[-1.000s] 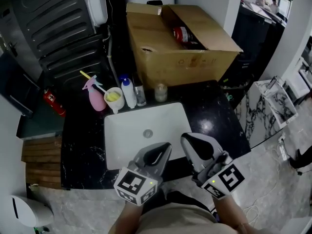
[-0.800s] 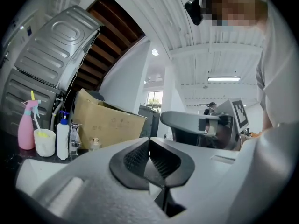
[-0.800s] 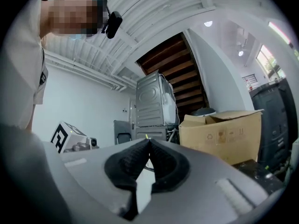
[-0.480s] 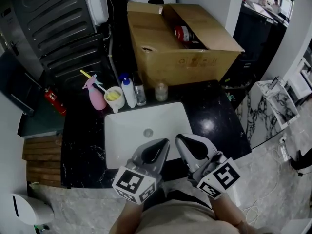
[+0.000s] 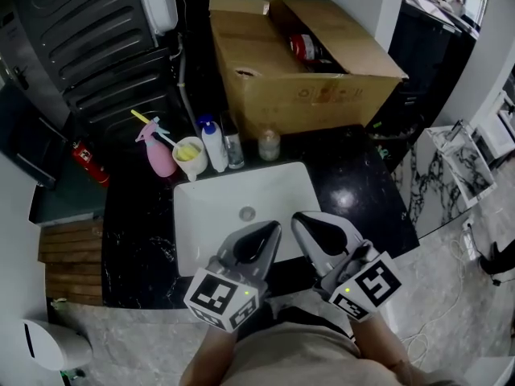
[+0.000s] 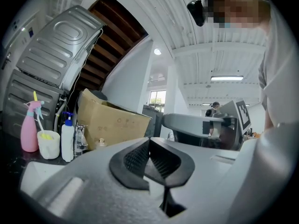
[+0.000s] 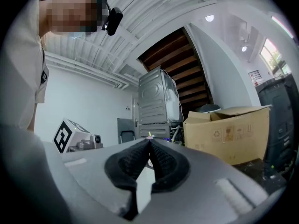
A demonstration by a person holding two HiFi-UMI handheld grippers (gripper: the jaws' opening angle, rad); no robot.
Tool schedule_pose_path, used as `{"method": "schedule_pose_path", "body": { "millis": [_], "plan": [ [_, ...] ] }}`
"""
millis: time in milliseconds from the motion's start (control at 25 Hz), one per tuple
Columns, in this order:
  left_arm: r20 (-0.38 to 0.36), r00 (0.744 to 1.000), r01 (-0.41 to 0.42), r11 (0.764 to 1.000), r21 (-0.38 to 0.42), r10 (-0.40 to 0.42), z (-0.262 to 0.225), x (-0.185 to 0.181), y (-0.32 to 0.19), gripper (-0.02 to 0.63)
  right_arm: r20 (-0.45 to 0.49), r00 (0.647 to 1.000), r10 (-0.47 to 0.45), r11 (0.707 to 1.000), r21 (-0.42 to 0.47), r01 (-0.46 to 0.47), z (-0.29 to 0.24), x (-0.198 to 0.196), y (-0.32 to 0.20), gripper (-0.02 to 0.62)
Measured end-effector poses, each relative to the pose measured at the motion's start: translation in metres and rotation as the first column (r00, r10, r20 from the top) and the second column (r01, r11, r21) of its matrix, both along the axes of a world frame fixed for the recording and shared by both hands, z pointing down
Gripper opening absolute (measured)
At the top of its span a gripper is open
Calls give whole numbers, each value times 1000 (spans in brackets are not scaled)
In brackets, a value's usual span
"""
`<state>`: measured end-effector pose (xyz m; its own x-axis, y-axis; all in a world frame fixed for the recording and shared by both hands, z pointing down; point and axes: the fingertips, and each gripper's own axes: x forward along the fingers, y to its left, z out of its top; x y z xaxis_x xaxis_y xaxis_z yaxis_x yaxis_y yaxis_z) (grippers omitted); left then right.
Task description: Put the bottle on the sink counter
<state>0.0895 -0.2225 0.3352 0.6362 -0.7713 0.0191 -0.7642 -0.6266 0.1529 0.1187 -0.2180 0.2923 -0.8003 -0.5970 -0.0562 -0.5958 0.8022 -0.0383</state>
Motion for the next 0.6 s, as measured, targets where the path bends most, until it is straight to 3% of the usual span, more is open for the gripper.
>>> {"method": "schedule_pose_path", "body": {
  "millis": [200,600],
  "plan": [
    [-10,1000,-19,1000,-17,19,3,-2,-1,8,-54,997,-59,998,-12,58,9,-12,1,3],
    [-9,1000,-29,999,-34,29,9,-5,-4,8,-118,990,-80,997,-10,80,21,-26,1,3]
  ]
}}
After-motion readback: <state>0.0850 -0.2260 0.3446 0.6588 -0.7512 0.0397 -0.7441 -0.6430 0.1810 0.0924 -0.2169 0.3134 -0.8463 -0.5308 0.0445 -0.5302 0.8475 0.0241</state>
